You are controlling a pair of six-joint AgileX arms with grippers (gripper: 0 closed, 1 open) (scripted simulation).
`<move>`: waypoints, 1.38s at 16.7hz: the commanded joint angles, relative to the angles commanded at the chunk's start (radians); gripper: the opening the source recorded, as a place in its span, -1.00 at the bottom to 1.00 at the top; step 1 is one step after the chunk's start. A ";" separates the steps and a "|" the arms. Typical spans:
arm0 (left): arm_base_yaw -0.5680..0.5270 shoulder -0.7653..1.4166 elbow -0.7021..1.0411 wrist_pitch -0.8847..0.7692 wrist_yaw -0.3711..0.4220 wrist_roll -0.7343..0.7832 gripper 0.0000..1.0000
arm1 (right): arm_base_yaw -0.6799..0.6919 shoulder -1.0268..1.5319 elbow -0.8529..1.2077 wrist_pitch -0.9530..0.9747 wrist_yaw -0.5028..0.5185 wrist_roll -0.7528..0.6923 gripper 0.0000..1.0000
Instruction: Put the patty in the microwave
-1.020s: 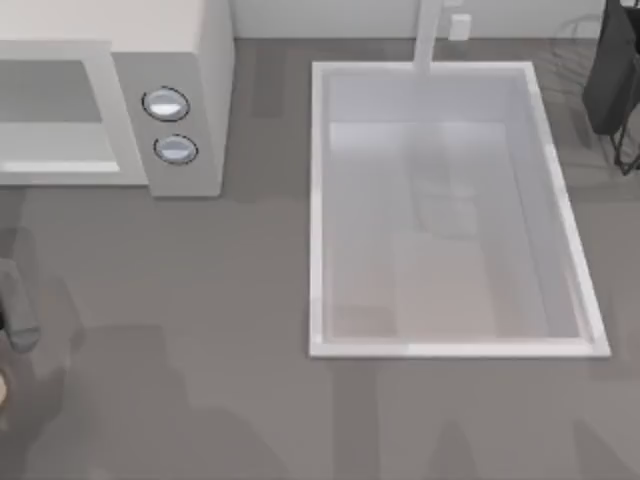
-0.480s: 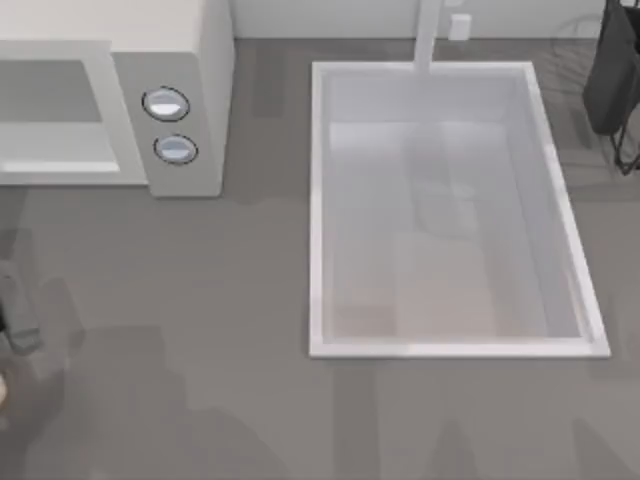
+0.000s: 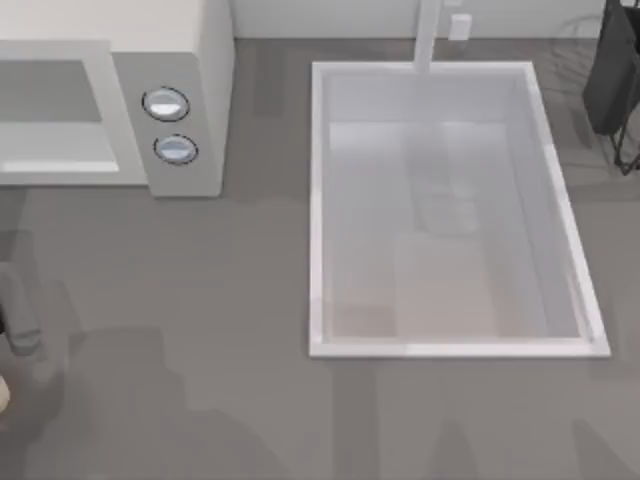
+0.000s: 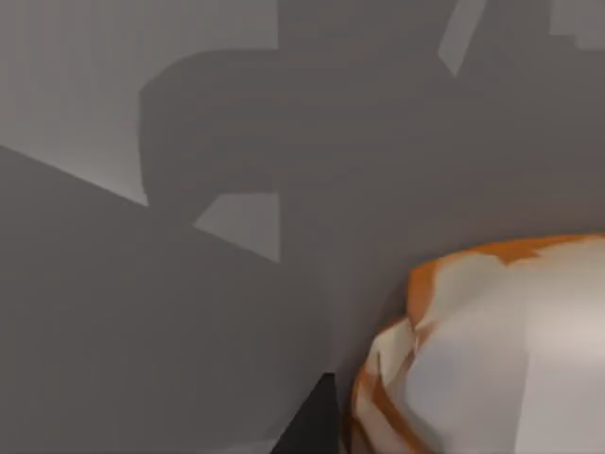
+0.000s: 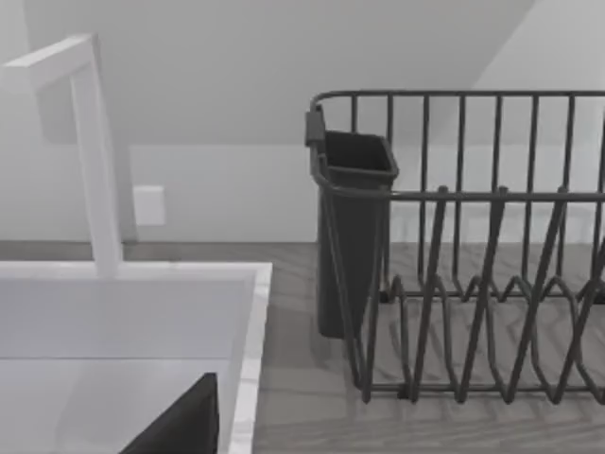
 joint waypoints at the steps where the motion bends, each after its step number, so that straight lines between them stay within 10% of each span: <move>1: 0.000 0.000 0.000 0.000 0.000 0.000 -1.00 | 0.000 0.000 0.000 0.000 0.000 0.000 1.00; 8: 0.000 0.000 0.000 0.000 0.000 0.000 -1.00 | 0.000 0.000 0.000 0.000 0.000 0.000 1.00; 23: -0.006 -0.237 0.299 -0.533 0.010 -0.032 -1.00 | 0.000 0.000 0.000 0.000 0.000 0.000 1.00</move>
